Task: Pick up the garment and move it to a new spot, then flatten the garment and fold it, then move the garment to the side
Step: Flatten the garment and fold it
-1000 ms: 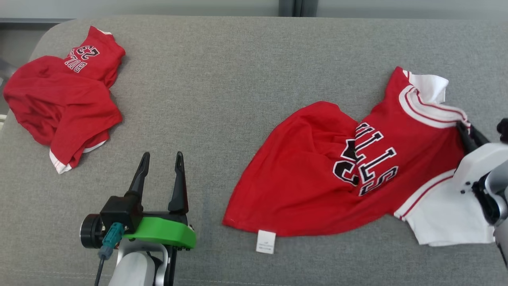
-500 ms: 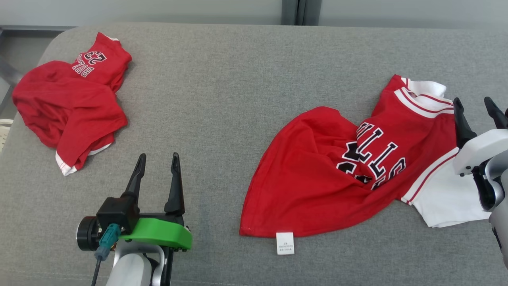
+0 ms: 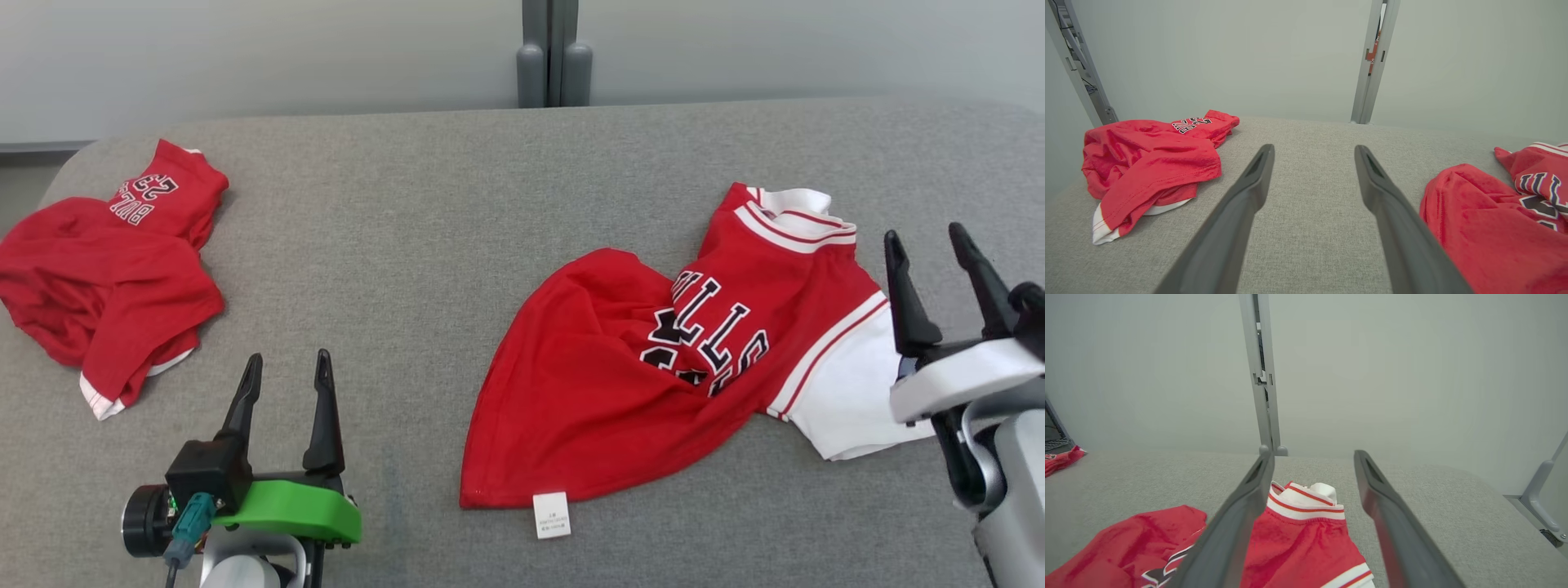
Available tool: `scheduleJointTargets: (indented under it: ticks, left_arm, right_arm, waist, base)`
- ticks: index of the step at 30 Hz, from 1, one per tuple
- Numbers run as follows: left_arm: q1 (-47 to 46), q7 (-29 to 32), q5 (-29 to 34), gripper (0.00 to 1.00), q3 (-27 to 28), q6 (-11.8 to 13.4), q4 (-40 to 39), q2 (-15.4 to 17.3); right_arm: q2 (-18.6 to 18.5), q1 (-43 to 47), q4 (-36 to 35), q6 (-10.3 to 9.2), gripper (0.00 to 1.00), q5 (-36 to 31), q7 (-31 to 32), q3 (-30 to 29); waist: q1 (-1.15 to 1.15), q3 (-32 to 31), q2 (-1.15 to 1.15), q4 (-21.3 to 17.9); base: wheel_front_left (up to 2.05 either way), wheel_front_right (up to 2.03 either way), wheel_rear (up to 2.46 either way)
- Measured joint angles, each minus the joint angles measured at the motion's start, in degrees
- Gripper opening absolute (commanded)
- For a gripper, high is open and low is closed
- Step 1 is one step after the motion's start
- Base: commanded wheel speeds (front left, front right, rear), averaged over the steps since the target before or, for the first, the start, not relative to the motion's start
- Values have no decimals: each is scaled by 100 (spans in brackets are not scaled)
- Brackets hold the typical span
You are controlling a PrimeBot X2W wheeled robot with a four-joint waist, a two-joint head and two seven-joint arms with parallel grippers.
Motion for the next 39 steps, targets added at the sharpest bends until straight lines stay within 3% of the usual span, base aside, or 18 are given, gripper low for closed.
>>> scheduleJointTargets:
  ticks: [8,18,39]
  left_arm:
    - [163,0,41,100,94,-40,11,16]
    - [335,0,42,100,196,-76,20,79]
    - [675,200,78,100,121,-113,-370,316]
  right_arm:
    - [387,1199,-1106,0,100,-90,-1,-21]
    - [715,2194,-1711,0,100,-326,-1,-64]
    - [1203,2707,-2314,-1,100,-719,460,-450]
  waist:
    - [0,-275,0,-192]
    - [0,-549,0,-354]
    - [0,-808,0,-158]
  base:
    - [0,0,0]
    - [0,0,0]
    - [0,0,0]
